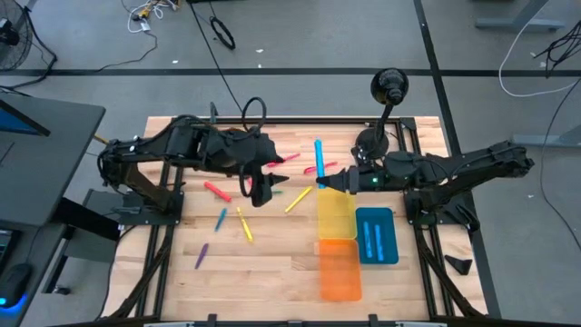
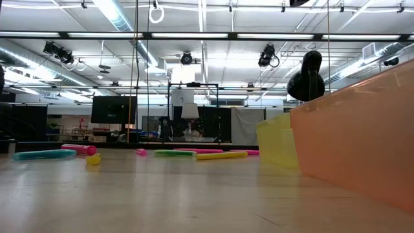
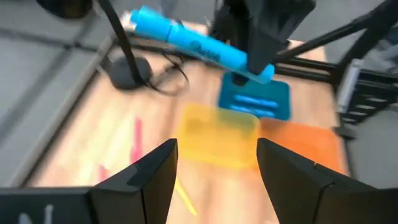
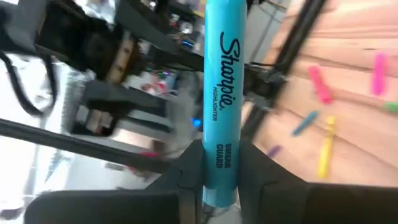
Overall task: Pick & Place Markers
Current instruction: Put the blue highlighter into the blue bin
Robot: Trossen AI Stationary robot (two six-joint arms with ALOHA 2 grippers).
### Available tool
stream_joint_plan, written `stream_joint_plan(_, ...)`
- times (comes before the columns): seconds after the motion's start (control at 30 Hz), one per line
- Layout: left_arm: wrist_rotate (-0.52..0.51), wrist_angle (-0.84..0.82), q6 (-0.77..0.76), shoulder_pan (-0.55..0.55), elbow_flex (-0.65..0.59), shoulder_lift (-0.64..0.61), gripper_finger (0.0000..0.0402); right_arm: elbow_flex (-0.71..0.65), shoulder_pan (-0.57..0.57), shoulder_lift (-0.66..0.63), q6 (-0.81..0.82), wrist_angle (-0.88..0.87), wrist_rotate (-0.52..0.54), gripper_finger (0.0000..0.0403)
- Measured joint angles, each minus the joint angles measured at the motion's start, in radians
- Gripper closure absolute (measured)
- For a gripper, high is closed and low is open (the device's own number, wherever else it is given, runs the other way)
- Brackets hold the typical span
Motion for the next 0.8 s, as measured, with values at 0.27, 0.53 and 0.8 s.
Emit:
stream_joint_plan(0.27,0.109,-0.055,-0.092,0.034,0.000,-0.015,0.0177,0.000,0.092,0.000,0.033,-0.239,0.181,0.0348)
stream_joint_plan(0.53,0.107,-0.100,-0.092,0.048,0.001,-0.022,0.0177,0.000,0.150,0.000,0.239,-0.478,0.210,0.0348)
stream_joint_plan(0.8,0.105,-0.156,-0.092,0.079,0.001,-0.020,0.0177,0.000,0.189,0.000,0.437,-0.679,0.104,0.0348)
